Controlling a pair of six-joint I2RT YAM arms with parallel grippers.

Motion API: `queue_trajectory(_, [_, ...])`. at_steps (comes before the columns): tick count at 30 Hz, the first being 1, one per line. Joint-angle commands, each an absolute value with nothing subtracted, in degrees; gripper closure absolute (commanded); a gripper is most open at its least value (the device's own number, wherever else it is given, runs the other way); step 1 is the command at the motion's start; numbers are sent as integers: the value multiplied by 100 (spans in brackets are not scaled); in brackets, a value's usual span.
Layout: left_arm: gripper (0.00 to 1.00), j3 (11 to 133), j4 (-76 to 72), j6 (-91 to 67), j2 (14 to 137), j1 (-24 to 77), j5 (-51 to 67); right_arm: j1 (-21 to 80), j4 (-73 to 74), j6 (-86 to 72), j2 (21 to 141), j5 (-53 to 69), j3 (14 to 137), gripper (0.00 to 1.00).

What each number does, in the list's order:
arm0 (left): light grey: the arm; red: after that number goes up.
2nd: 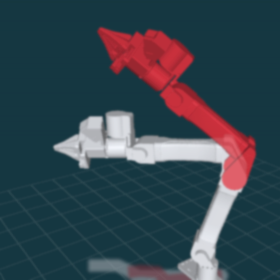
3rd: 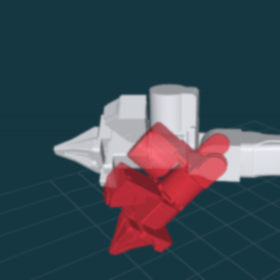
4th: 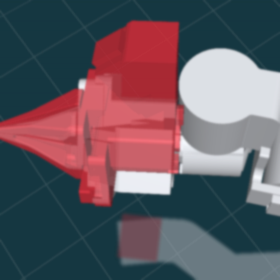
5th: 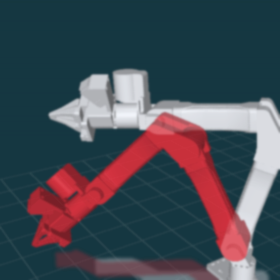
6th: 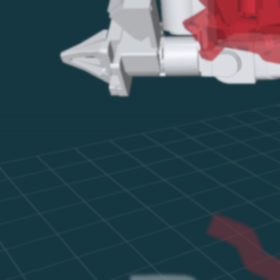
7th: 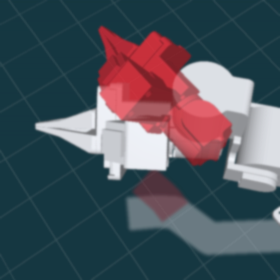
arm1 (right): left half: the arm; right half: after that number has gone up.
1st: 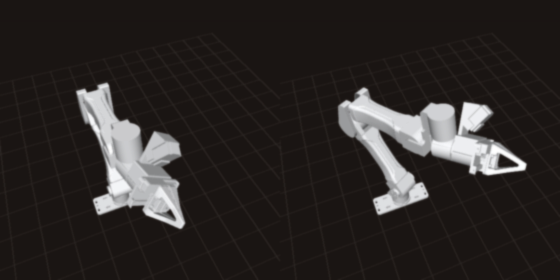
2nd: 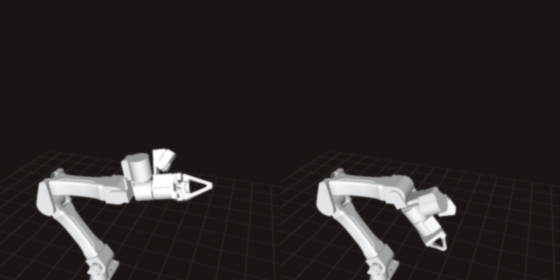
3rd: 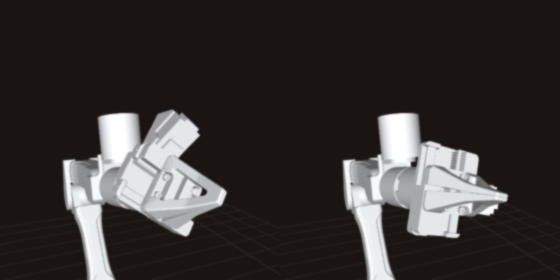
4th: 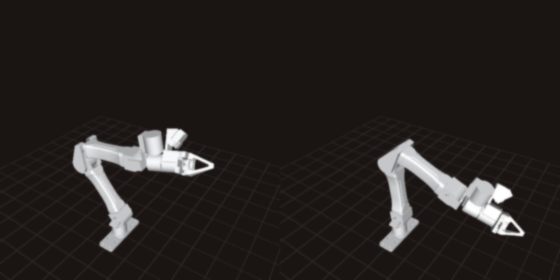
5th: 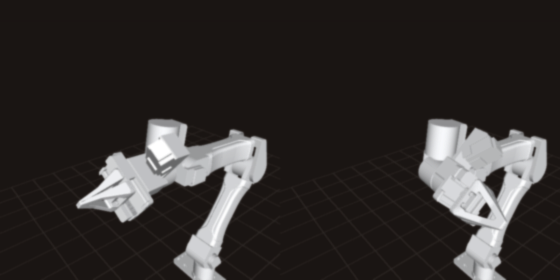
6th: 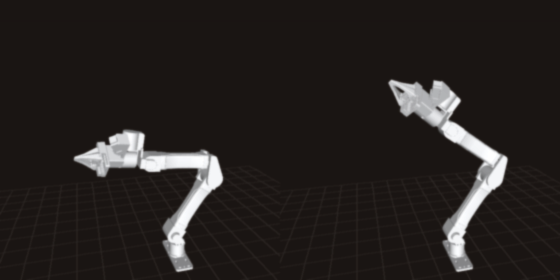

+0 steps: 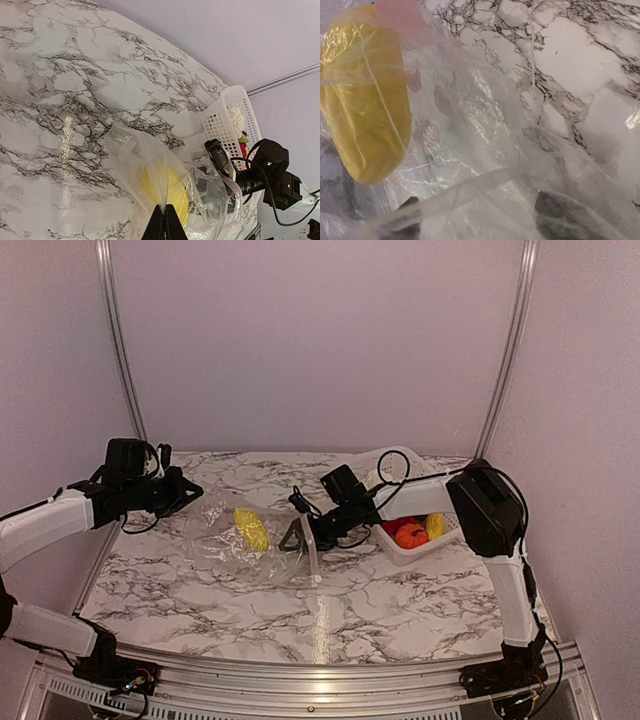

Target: Open the zip-top bag and remove the fake food

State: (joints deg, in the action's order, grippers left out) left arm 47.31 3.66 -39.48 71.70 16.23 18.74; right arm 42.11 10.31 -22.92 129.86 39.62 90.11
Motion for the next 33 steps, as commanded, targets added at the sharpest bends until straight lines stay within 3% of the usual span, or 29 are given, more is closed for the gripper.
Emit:
queue_trajectory(1, [100, 4585, 169, -4003, 7008, 1626, 1716, 4187, 1218, -2189, 13181, 3907, 9132, 20])
queue_trajectory(5, [100, 4487, 155, -4061, 7142, 1630, 1814, 4234, 769, -2205, 12842, 3926, 8939, 11])
queue_trajectory(11, [100, 4220, -175, -4253, 7248, 1630, 1906, 4343, 628, -1918, 12521, 3672, 8885, 8])
queue_trajectory(18, [100, 4077, -273, -4298, 7304, 1634, 1916, 4560, 1687, -1654, 12777, 2998, 9584, 2])
queue_trajectory(24, [100, 3912, -493, -4438, 7346, 1633, 1940, 5011, 2514, -1490, 13116, 1937, 10423, 1])
queue_trajectory(33, [100, 3746, -639, -4521, 7379, 1635, 1986, 5194, 2941, -1358, 13625, 1374, 10991, 4])
